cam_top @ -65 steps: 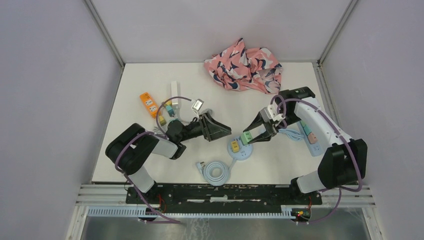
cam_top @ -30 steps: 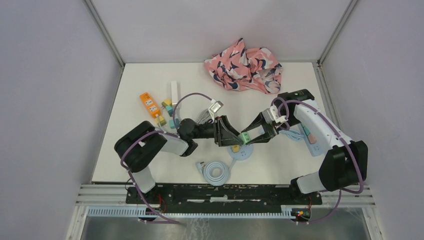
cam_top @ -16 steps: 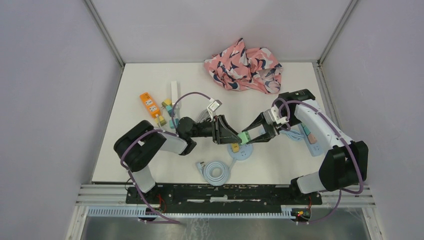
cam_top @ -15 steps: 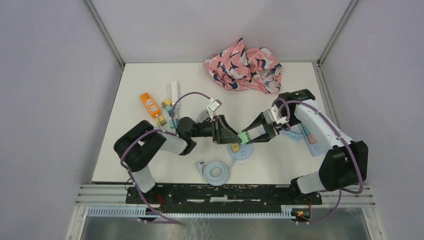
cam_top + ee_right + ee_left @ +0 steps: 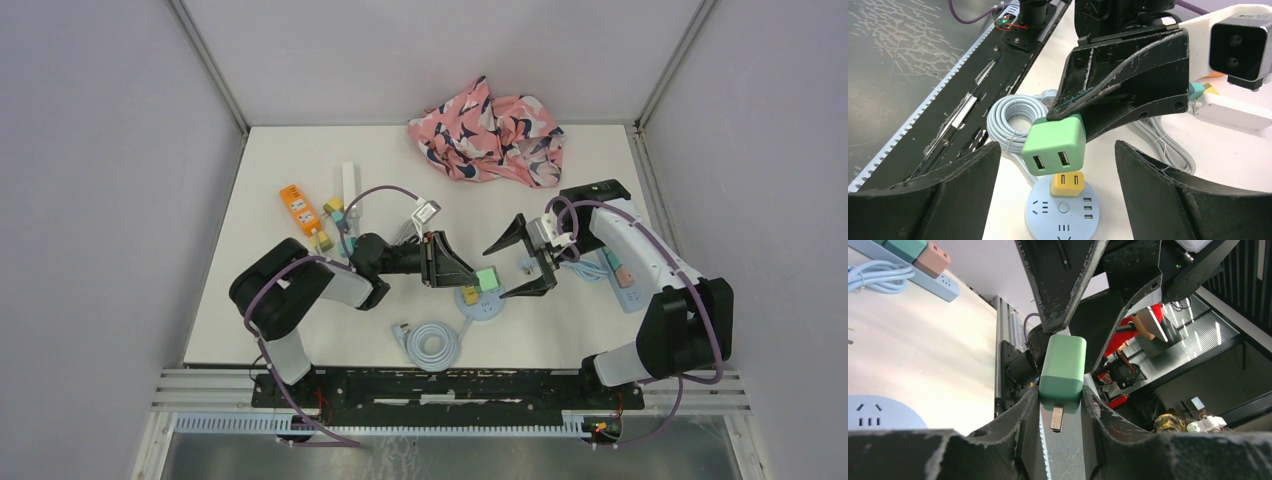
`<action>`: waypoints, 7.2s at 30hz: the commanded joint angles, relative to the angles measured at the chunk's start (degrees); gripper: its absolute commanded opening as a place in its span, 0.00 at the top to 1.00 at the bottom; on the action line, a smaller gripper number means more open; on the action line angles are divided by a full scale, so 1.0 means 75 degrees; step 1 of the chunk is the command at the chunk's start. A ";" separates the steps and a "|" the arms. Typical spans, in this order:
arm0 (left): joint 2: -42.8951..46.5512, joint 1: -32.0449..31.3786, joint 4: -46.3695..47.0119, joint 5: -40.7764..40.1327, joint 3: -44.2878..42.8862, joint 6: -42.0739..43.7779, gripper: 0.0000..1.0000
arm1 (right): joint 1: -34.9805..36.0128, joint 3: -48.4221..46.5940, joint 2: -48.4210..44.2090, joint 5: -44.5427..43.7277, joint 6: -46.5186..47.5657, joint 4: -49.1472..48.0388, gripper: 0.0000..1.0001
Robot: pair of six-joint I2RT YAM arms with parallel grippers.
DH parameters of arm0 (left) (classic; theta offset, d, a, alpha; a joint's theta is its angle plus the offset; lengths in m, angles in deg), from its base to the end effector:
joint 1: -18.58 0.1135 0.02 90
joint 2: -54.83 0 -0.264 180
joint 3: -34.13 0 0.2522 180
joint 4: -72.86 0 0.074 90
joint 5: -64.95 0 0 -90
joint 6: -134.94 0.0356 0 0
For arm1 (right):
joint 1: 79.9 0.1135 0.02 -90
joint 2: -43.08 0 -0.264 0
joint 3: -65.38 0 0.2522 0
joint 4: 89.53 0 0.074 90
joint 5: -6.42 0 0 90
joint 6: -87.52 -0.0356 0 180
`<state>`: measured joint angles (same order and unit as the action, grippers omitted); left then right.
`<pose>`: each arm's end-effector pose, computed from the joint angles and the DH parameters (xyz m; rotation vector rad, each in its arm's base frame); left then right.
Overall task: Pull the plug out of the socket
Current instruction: Place the plug at the center of the board, then remove the plug from the socket.
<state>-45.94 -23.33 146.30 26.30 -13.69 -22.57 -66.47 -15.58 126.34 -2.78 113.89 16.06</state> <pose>0.2132 -0.2287 0.2053 0.6431 1.5986 -2.0595 0.2024 0.0845 0.2897 -1.5952 1.0253 1.2278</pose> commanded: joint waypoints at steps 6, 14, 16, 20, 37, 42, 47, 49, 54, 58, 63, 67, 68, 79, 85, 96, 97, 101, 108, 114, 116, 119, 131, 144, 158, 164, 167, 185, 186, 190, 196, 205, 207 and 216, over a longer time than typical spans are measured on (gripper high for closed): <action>0.0065 0.0691 0.1592 -0.0133 0.0532 -0.0012 0.97 | -0.0156 -0.0015 -0.0028 0.0251 0.0549 0.1198 0.09; 0.1105 0.2108 -0.0562 -0.1548 0.1691 0.1466 0.97 | -0.0312 -0.0006 -0.0045 0.0220 0.0544 0.1207 0.08; 0.1833 0.2235 -0.2661 -0.2178 0.1675 0.2567 0.97 | -0.0325 -0.0012 -0.0039 0.0220 0.0546 0.1202 0.08; 0.3491 0.2274 -0.7010 -0.4249 0.1205 0.4613 0.97 | -0.0338 -0.0005 -0.0007 0.0191 0.0559 0.1206 0.08; 0.3912 0.3991 -0.9328 -0.7034 0.0679 0.3547 0.97 | -0.0350 0.0022 0.0143 0.0141 0.0622 0.1207 0.08; 0.3752 0.4283 -0.9734 -0.7408 0.0518 0.3085 0.97 | -0.0355 0.0038 0.0175 0.0123 0.0635 0.1208 0.08; 0.3593 0.4477 -1.0439 -0.7993 0.0242 0.2640 0.87 | -0.0357 0.0041 0.0186 0.0108 0.0640 0.1198 0.08; 0.3503 0.4513 -1.0686 -0.8064 0.0131 0.2554 0.78 | -0.0362 0.0035 0.0192 0.0097 0.0644 0.1200 0.08; 0.3417 0.4583 -1.1315 -0.8204 -0.0133 0.2348 0.46 | -0.0374 0.0030 0.0199 0.0080 0.0643 0.1207 0.08; 0.3488 0.4641 -1.1811 -0.8250 -0.0361 0.2136 0.27 | -0.0389 0.0042 0.0253 0.0045 0.0652 0.1207 0.08; 0.3792 0.4691 -1.2025 -0.7958 -0.0378 0.1980 0.15 | -0.0397 0.0030 0.0277 0.0000 0.0644 0.1204 0.08; 0.4263 0.4721 -1.2089 -0.7714 -0.0314 0.1876 0.01 | -0.0426 0.0019 0.0311 -0.0046 0.0644 0.1203 0.08; 0.4397 0.4721 -1.2099 -0.7659 -0.0304 0.1852 0.00 | -0.0434 0.0021 0.0309 -0.0055 0.0643 0.1199 0.08; 0.5599 0.4741 -0.9212 -0.4883 0.0977 0.1806 0.01 | -0.0542 0.0007 0.0314 -0.0126 0.0651 0.1196 0.08; 0.5498 0.4704 -0.7619 -0.3117 0.1475 0.1870 0.01 | -0.0598 0.0008 0.0347 -0.0132 0.0661 0.1198 0.08; 0.5618 0.3010 -0.6549 -0.2824 0.1566 0.3314 0.00 | -0.0634 -0.0004 0.0481 -0.0189 0.0657 0.1203 0.08; 0.5652 0.2798 -0.6561 -0.2936 0.1565 0.3529 0.00 | -0.0631 -0.0002 0.0496 -0.0196 0.0649 0.1193 0.08; 0.5736 0.2264 -0.6553 -0.3199 0.1558 0.4139 0.00 | -0.0637 -0.0012 0.0548 -0.0231 0.0659 0.1187 0.08; 0.5951 0.2252 -0.6586 -0.3668 0.1661 0.4336 0.00 | -0.0640 -0.0171 0.0717 -0.0403 0.0463 0.1180 0.09; 0.6168 0.2253 -0.6285 -0.4082 0.2013 0.4110 0.00 | -0.0623 -0.0337 0.0594 -0.0995 -0.1619 -0.0219 0.09; 0.6210 0.2256 -0.5886 -0.4335 0.2262 0.3810 0.01 | -0.0612 -0.0299 0.0343 -0.1465 -0.2955 -0.1348 0.09; 0.6223 0.2263 -0.5256 -0.4374 0.2606 0.3649 0.00 | -0.0455 0.0200 -0.0364 -0.2459 -0.5763 -0.3774 0.07; 0.5445 0.2250 -0.4348 -0.3150 0.2688 0.3877 0.00 | 0.1524 0.0091 -0.0650 -0.3541 -0.5963 -0.5183 0.03; 0.4867 0.1013 -0.2771 -0.3554 0.3487 0.5734 0.05 | 0.1925 0.1601 -0.0560 -0.4043 -0.7348 -0.7532 0.04; 0.4518 0.0063 -0.3132 -0.4042 0.3582 0.7386 0.07 | 0.2700 0.1645 0.0437 -0.5171 -0.7409 -0.7810 0.15; 0.4409 0.0057 -0.3379 -0.4332 0.3454 0.7155 0.07 | 0.2870 0.1594 0.0557 -0.5438 -0.7279 -0.7700 0.29; 0.4291 0.0051 -0.3666 -0.4453 0.3281 0.6968 0.07 | 0.2961 0.1599 0.0590 -0.5461 -0.7236 -0.7647 0.37; 0.2737 0.0217 -0.2848 -0.4521 0.2651 0.4342 0.04 | 0.2972 0.1352 0.0118 -0.5265 -0.7163 -0.7194 0.98; 0.2620 0.0273 -0.2919 -0.4495 0.2539 0.4072 0.04 | 0.2906 0.1348 0.0008 -0.5134 -0.7241 -0.7218 1.00; 0.2057 0.0531 -0.3107 -0.4011 0.2107 0.2895 0.05 | 0.2535 0.1483 -0.0450 -0.4445 -0.7254 -0.7260 1.00; 0.1311 0.0765 -0.2492 -0.3207 0.1720 0.1534 0.06 | 0.2221 0.1796 -0.0895 -0.3905 -0.6442 -0.7121 1.00; 0.0678 0.0705 -0.3079 -0.2782 0.1161 0.1456 0.07 | 0.2197 0.1855 -0.0988 -0.3595 -0.5455 -0.6653 1.00; 0.0454 0.0627 -0.3132 -0.2646 0.0995 0.1389 0.08 | 0.2199 0.1877 -0.0979 -0.3506 -0.5271 -0.6598 1.00; -0.0303 0.0401 -0.3463 -0.2220 0.0342 0.1402 0.18 | 0.2196 0.1946 -0.1002 -0.3238 -0.4635 -0.6371 1.00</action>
<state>-46.68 -19.90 119.99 6.76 -8.58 -10.39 -49.97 -0.92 121.34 -32.95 76.39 -31.94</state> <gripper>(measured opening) 0.837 0.490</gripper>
